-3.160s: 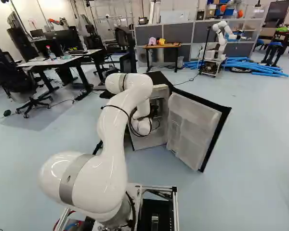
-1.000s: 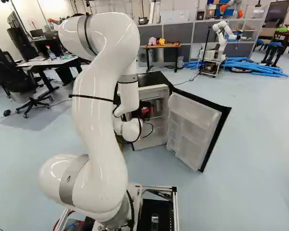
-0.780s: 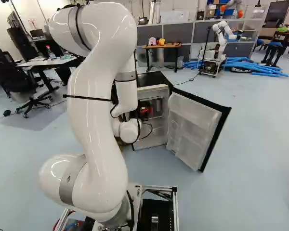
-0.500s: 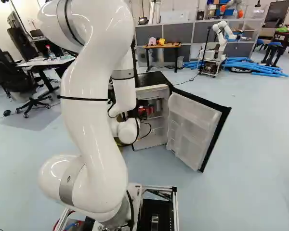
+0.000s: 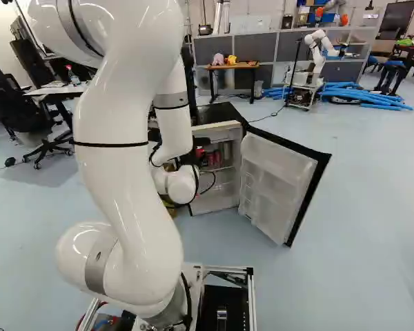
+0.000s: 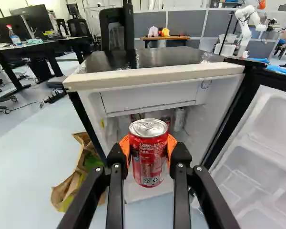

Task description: Grab a drink from the fridge

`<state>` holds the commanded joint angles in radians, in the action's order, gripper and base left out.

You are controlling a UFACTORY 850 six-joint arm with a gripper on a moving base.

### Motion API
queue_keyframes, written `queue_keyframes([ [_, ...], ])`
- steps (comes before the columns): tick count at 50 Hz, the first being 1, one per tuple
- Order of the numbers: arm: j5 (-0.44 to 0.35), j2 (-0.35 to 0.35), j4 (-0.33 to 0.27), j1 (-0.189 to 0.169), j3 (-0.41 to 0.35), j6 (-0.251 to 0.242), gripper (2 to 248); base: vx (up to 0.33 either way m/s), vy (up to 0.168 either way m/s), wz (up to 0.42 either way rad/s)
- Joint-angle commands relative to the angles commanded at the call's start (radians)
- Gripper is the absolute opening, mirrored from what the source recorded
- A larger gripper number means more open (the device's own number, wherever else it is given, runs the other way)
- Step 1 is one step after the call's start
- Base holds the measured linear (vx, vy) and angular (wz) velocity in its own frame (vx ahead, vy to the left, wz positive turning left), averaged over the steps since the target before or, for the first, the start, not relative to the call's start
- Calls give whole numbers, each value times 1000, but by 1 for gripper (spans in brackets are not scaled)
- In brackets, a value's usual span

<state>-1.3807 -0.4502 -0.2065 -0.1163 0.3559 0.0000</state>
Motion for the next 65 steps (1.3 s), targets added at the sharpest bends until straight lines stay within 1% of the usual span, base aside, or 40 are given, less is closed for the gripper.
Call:
queue_keyframes([
  [17,0,43,-20,1,3,0,96,0,0,0],
  [37,0,86,-20,-2,15,0,96,0,0,0],
  [65,0,113,-20,1,73,0,96,0,0,0],
])
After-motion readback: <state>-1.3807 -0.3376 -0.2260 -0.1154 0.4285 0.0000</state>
